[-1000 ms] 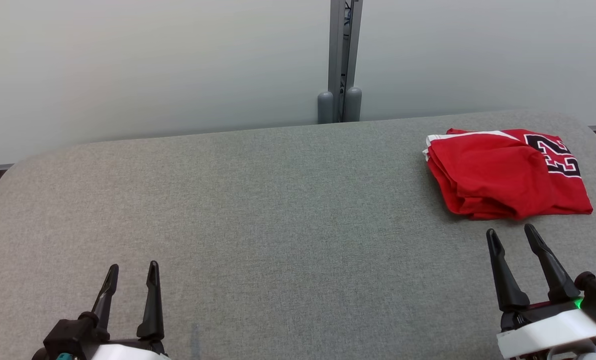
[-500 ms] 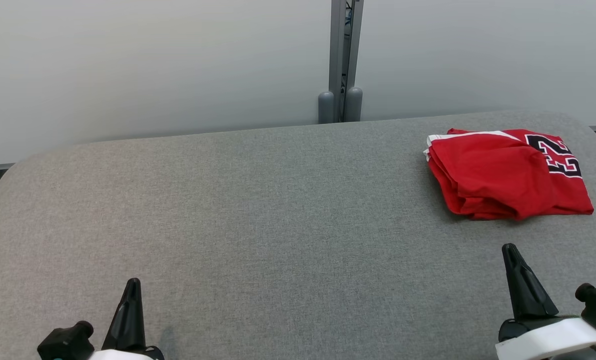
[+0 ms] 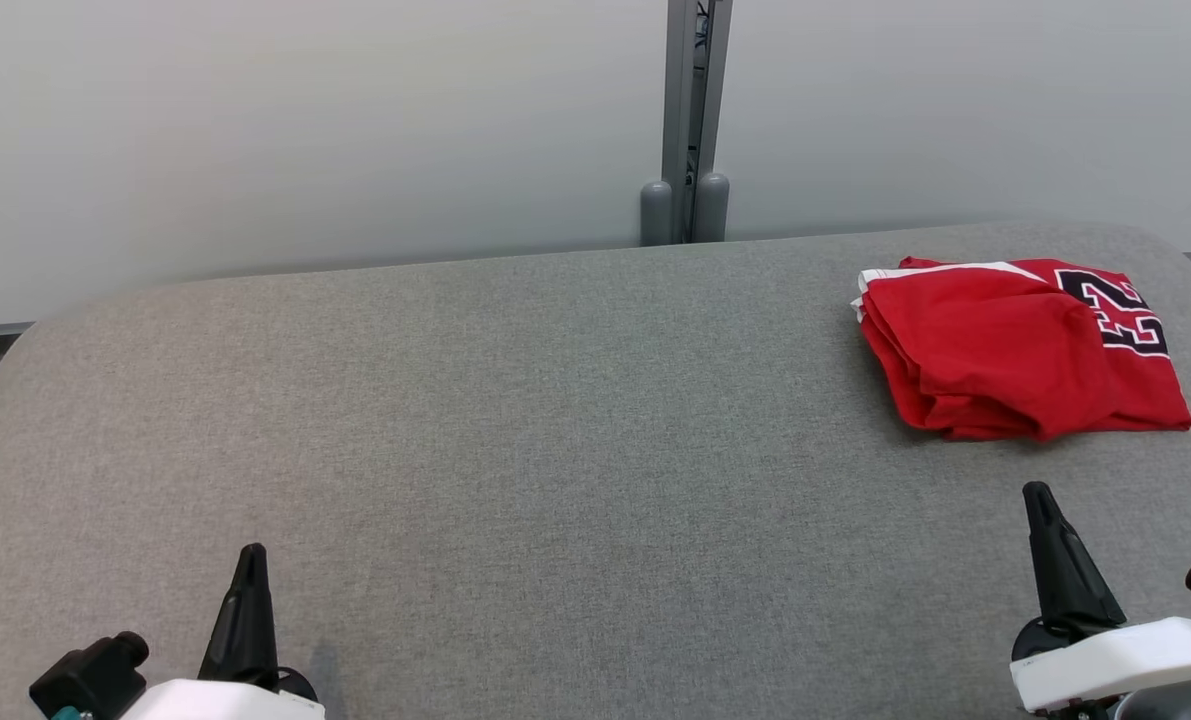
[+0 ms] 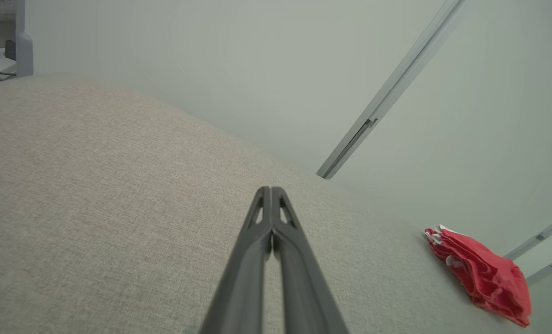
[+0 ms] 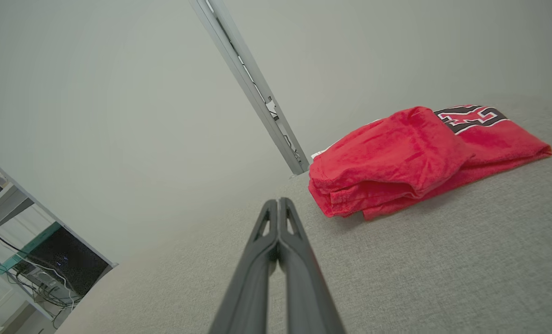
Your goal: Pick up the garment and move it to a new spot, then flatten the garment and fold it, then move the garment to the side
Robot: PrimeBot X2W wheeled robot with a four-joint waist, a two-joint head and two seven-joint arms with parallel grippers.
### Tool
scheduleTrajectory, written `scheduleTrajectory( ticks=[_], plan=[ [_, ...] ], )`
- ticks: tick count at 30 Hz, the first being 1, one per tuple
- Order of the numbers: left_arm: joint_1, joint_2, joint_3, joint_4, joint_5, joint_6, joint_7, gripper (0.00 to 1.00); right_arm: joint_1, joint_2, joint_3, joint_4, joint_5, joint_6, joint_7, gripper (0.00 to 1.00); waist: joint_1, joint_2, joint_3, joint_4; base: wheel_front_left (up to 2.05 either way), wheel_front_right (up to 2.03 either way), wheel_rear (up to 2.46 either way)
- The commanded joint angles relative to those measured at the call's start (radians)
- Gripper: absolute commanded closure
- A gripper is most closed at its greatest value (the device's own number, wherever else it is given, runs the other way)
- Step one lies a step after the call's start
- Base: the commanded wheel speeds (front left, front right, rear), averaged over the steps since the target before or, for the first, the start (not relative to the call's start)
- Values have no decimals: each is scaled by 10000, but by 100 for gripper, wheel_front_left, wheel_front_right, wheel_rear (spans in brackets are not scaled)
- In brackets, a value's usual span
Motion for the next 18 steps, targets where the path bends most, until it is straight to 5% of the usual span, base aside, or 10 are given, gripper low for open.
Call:
scheduleTrajectory(
  ticks=[1,18],
  plan=[
    [-399,69,88,-150,-493,-94,105,100,-286,-28,-124,-81,459,0,114,100,0,-1,3,7,0,0,0],
    [-711,84,252,-98,-2835,-221,749,100,-469,176,-490,83,2623,1,728,100,0,-1,29,65,0,0,0]
  ],
)
